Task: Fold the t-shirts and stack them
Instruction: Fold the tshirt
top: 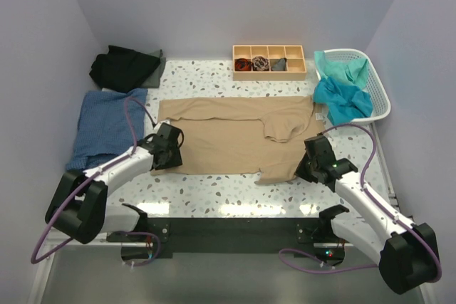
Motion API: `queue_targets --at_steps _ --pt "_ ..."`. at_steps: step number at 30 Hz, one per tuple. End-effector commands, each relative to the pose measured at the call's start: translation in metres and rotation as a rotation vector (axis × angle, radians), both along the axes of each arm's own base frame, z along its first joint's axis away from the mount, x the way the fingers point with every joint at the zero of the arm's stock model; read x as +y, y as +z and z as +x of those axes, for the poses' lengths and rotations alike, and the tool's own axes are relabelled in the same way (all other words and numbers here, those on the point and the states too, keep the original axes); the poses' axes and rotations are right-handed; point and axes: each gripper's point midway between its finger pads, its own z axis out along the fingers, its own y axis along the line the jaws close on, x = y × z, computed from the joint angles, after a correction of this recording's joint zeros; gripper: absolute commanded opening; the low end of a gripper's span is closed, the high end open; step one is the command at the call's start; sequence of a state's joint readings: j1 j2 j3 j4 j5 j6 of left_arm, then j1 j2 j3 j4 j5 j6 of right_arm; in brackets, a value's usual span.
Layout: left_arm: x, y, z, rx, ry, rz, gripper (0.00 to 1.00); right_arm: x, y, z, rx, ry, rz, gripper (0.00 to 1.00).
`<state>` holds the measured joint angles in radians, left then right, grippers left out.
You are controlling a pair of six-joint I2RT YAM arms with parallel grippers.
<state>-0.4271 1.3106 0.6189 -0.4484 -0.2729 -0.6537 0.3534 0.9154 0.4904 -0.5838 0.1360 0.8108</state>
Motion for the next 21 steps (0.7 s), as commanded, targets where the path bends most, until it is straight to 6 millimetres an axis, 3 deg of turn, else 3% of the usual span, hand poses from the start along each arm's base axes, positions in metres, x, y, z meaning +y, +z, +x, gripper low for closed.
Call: queue_targets --at_steps 1,9,17,21 --pt "-0.003 0.02 0.004 -0.053 0.024 -0.034 0.56 0.001 0.012 0.009 -0.037 0.01 -0.011 0.0" --pt "-0.012 0.038 -0.012 -0.082 0.046 -0.15 0.58 0.003 0.009 0.008 -0.022 0.034 -0.012 0.02" --pt "-0.019 0.021 -0.029 -0.017 0.048 -0.191 0.54 0.005 0.01 0.012 -0.021 0.046 -0.016 0.02" --pt "-0.022 0.022 -0.033 -0.013 0.062 -0.206 0.54 0.004 0.01 0.011 -0.023 0.049 -0.021 0.03"
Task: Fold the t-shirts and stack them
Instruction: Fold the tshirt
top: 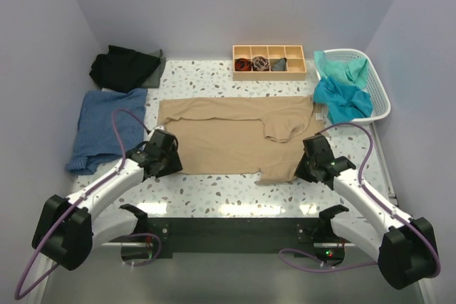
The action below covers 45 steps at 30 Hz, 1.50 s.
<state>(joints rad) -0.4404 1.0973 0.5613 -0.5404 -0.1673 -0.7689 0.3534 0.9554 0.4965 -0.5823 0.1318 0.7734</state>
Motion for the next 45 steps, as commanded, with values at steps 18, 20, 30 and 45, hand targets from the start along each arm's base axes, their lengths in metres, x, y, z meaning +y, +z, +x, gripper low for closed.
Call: queue_targets --at_steps 18,20,30,45 --pt "0.013 -0.014 -0.006 0.013 0.137 0.052 0.55 0.001 0.017 0.015 -0.063 0.035 -0.023 0.06" --pt "0.018 -0.014 -0.002 0.007 0.15 0.081 0.54 0.0 0.02 0.018 -0.068 0.034 -0.032 0.05" --pt "0.031 -0.011 0.017 -0.052 0.173 0.176 0.09 -0.004 0.037 0.022 -0.096 0.036 -0.055 0.0" --pt "0.028 0.013 0.046 -0.081 0.089 0.247 0.0 -0.002 0.073 0.061 -0.127 0.091 -0.139 0.0"
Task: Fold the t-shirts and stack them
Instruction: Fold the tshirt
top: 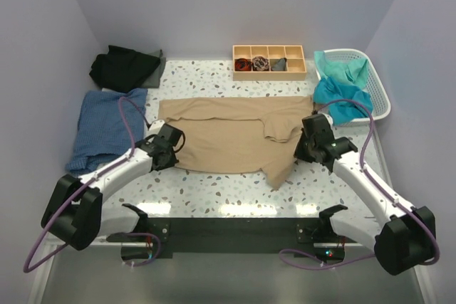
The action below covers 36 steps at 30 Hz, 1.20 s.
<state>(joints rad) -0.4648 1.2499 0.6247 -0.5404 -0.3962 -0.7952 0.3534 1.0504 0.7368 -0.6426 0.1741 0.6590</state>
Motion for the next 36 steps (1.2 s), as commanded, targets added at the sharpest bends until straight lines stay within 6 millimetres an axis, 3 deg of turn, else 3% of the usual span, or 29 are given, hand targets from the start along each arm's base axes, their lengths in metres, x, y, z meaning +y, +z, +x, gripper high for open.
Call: queue_targets --at_steps 1,10,15,24,29,36 --pt "0.001 0.026 0.029 -0.075 -0.021 0.047 0.0 -0.005 0.017 0.022 -0.029 0.021 -0.081 0.0" --pt "0.021 0.038 0.05 -0.081 -0.009 0.094 0.0 -0.004 0.027 0.054 -0.044 0.039 -0.142 0.01" --pt "0.034 0.04 0.071 -0.093 0.0 0.106 0.0 -0.005 0.022 0.077 -0.027 0.038 -0.172 0.01" --pt "0.015 0.037 0.111 -0.079 -0.078 0.087 0.0 -0.018 0.011 0.113 0.0 0.029 -0.215 0.0" --pt "0.003 0.033 0.123 -0.061 -0.135 0.057 0.0 -0.035 0.03 0.13 -0.03 0.001 -0.25 0.0" --pt "0.002 0.041 0.141 -0.071 -0.162 0.09 0.0 -0.048 0.036 0.151 -0.057 -0.022 -0.248 0.0"
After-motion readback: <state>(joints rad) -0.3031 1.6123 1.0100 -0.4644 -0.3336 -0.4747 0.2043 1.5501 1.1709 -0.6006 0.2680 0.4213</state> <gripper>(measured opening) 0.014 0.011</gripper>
